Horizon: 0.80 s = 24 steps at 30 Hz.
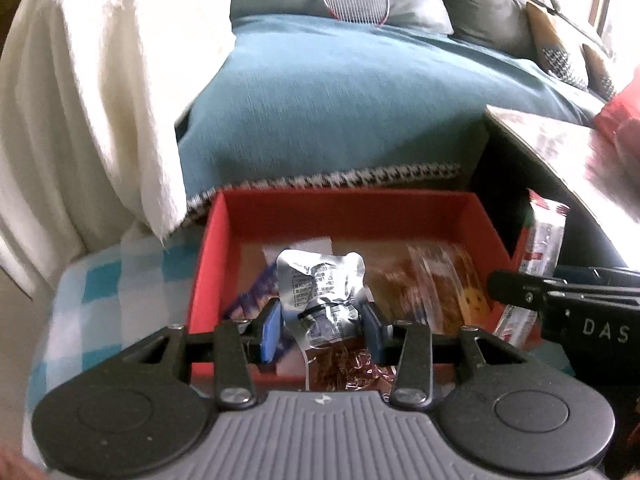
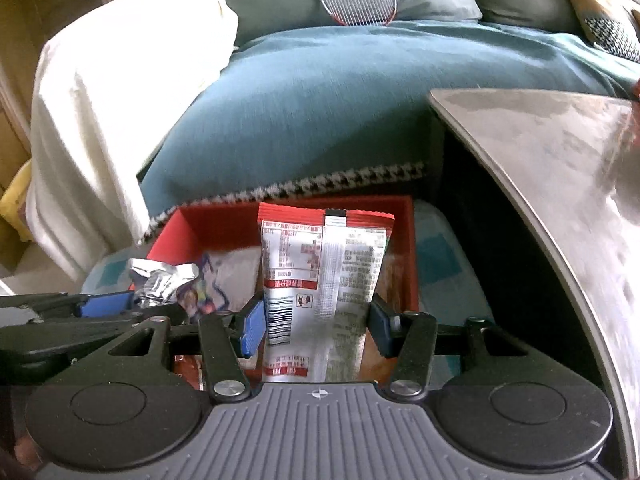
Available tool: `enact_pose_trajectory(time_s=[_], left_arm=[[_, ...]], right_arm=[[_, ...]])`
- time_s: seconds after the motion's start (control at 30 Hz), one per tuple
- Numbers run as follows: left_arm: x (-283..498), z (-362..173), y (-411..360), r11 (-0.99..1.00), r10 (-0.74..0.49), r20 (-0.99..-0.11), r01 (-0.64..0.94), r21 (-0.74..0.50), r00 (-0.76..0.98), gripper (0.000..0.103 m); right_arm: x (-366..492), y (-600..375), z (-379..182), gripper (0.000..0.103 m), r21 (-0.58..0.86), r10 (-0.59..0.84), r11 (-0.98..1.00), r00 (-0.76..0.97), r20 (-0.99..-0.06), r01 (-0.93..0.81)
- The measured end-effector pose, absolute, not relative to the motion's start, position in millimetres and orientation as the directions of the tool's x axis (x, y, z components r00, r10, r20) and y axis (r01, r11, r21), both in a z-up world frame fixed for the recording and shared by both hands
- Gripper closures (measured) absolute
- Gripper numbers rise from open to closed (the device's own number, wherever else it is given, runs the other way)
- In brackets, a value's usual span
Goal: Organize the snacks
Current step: 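Carry both packets over the red box and lower them inside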
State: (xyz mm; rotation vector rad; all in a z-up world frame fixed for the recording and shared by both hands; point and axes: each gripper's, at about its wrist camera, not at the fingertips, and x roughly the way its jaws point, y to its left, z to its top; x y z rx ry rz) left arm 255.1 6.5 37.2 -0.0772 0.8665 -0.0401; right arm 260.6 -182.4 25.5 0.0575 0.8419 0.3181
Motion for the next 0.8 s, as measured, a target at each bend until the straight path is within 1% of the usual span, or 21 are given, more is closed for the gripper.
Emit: enact_pose_trajectory(time_s=[0.37, 0.8], left_arm=[[283.3, 27.4, 3.3, 0.999, -0.042, -0.759, 0.002, -0.053, 0.65, 0.066], [313.6, 2.3, -2.7, 1.0, -0.012, -0.778, -0.012, -0.026, 0.629, 0.066]], right_arm=[[293.8, -176.0, 13.6, 0.043, 0.152, 0.281, 0.955, 0.611, -0.74, -0.255], [331.1, -175.1, -7.7, 0.043, 0.161, 0.269, 0.96, 0.594, -0.758, -0.229]])
